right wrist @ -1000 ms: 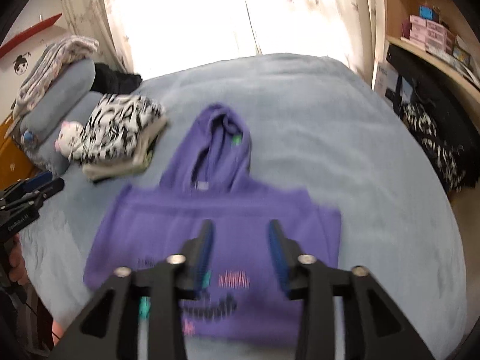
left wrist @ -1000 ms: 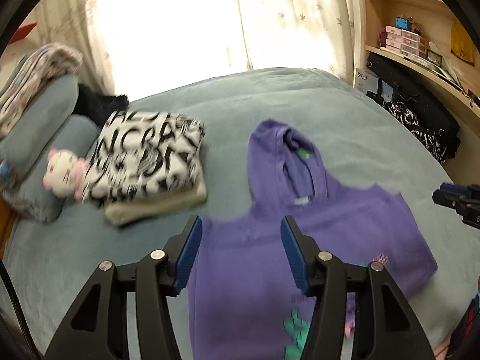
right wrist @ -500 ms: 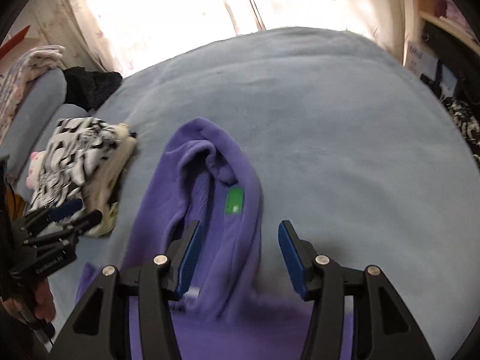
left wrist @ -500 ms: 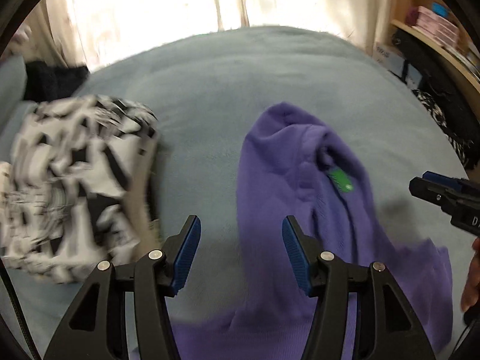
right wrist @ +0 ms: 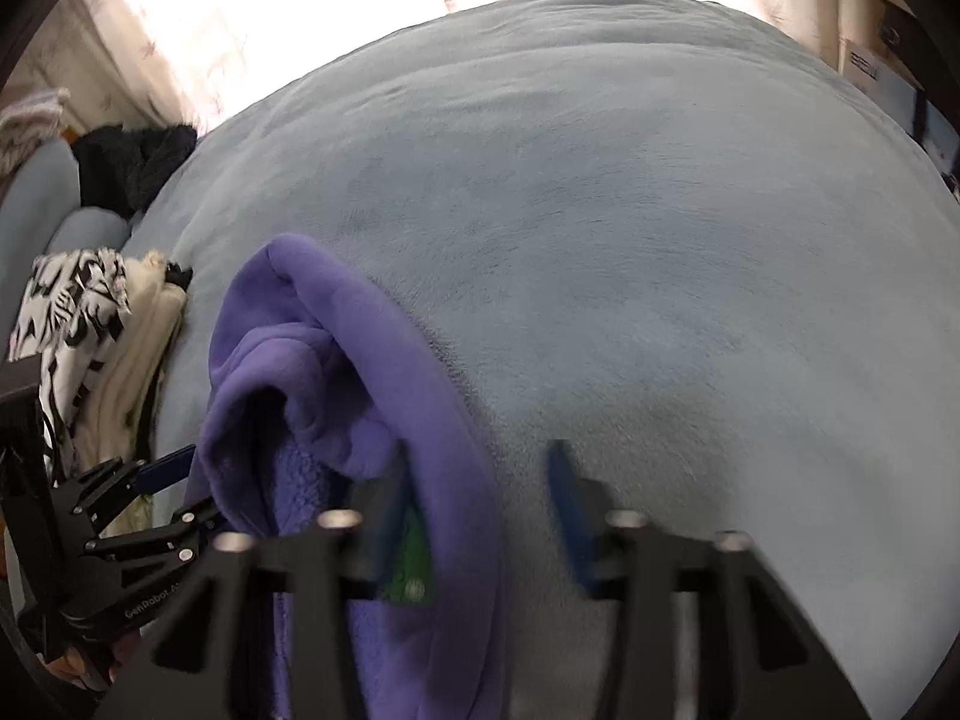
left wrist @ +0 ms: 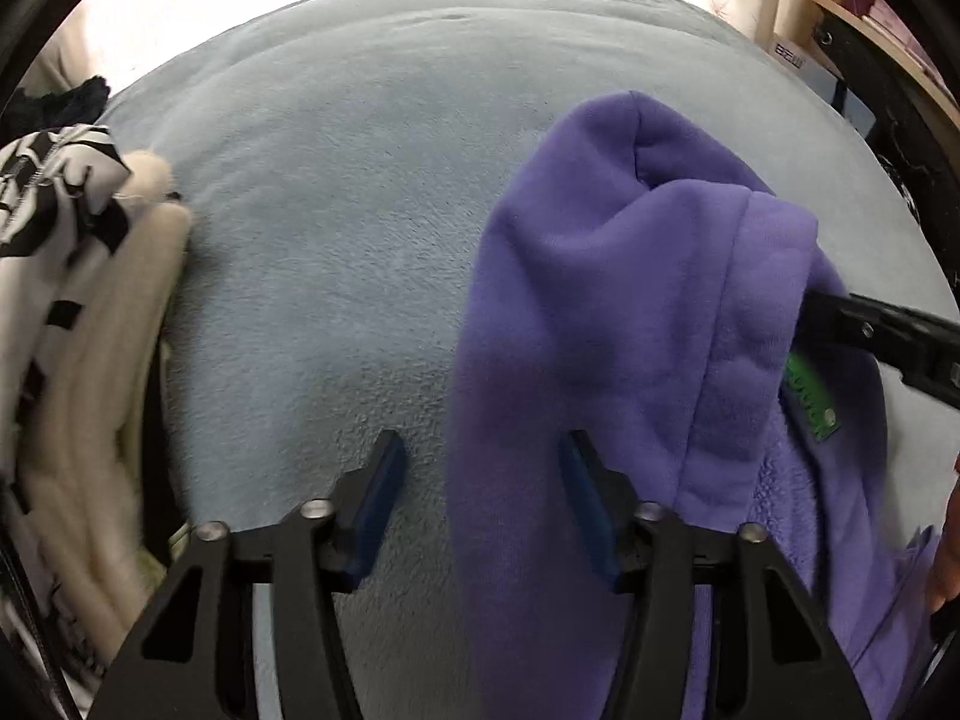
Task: Fold large clothes
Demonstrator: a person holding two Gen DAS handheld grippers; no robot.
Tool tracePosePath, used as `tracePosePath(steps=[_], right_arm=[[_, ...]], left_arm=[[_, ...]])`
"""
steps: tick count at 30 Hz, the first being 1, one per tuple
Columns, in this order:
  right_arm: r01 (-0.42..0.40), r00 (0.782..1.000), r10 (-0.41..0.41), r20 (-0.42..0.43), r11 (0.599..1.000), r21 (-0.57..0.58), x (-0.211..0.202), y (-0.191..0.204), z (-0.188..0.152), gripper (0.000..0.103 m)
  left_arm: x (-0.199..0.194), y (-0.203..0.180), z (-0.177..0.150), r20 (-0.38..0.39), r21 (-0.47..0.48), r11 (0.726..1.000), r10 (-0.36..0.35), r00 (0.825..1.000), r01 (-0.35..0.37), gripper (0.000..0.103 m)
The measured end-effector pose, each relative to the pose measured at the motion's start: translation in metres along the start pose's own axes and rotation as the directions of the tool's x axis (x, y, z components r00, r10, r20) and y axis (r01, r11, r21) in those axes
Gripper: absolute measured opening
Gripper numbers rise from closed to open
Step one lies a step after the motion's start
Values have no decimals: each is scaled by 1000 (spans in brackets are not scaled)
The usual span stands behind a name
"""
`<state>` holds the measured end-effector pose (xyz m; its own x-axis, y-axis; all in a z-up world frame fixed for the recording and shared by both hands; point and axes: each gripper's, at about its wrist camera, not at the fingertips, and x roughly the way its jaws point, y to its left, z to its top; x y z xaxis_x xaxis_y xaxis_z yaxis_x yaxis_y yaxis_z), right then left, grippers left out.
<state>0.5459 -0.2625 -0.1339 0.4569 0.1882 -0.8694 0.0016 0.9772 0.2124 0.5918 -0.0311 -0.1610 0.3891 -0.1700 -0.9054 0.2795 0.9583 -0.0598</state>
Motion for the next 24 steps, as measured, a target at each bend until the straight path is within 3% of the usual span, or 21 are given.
tracePosePath(steps=[1,4,9,15,20,24], right_arm=[[-6,1000,6,-9,1000,-8,3,1,0,8],[8,1000,-7,13,999,-41,-3,5,-3,5],[-32,996,33,83,999,-16,-44,-10,-13,5],[-134,973,138,185,990,-34,-125,-18,-45,5],[-174,943,202,265,976,-128,-196,0,-89,5],[-147,925,221,310,958,-245,-249,24,-146,5]], left_arm=[[0,1,-1,5,-1,1000,-24,1000,24,11],[-7,5,-3,36,-22,1000,-19,999,20,4],[-40,10,-16,82,3,999,45,996,-46,3],[-113,17,-41,165,-7,1000,28,986,-27,3],[-188,6,-87,235,28,999,17,972,-25,3],[-244,6,-147,262,26,1000,-19,965,13,3]])
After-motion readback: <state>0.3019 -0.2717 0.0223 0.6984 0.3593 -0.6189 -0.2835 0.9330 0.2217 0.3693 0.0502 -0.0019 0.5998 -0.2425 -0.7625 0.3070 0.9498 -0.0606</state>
